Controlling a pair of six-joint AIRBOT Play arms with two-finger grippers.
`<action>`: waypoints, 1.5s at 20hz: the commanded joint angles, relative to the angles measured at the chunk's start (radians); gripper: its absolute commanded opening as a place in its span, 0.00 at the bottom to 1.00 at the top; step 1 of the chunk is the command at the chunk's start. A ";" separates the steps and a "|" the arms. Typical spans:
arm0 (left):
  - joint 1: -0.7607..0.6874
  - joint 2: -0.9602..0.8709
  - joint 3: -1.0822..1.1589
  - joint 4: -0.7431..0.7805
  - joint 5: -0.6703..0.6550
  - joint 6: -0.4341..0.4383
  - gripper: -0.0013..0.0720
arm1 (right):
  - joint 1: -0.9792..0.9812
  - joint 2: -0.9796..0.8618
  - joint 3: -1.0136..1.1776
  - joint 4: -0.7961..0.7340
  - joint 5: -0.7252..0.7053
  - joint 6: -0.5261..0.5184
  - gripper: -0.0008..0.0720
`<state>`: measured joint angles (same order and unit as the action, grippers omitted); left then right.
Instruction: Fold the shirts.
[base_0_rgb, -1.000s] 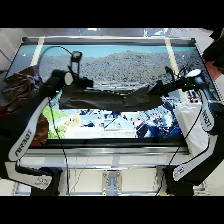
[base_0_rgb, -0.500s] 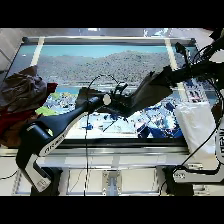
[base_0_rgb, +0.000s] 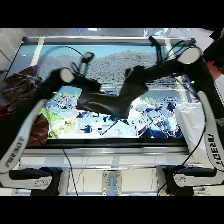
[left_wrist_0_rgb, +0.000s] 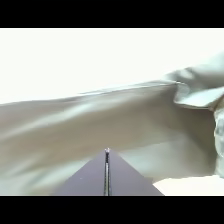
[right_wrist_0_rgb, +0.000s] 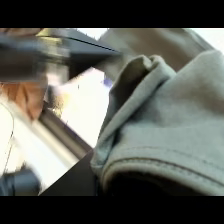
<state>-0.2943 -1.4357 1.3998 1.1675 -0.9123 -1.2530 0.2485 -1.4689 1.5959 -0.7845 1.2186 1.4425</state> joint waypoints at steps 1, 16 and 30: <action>0.226 0.176 0.000 0.081 -0.103 -0.007 0.03 | 0.183 -0.109 0.002 0.020 -0.360 0.024 0.03; 0.428 0.267 -0.034 0.081 -0.141 -0.007 0.03 | 0.063 -0.193 0.199 -0.607 0.193 0.137 0.86; 0.427 0.185 -0.047 0.057 -0.174 -0.007 0.03 | -0.101 -0.438 -0.258 0.229 -0.131 0.029 0.93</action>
<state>0.1314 -1.2407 1.3537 1.2404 -1.0840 -1.2598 0.1226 -1.8610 1.3571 -0.6575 1.1095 1.5158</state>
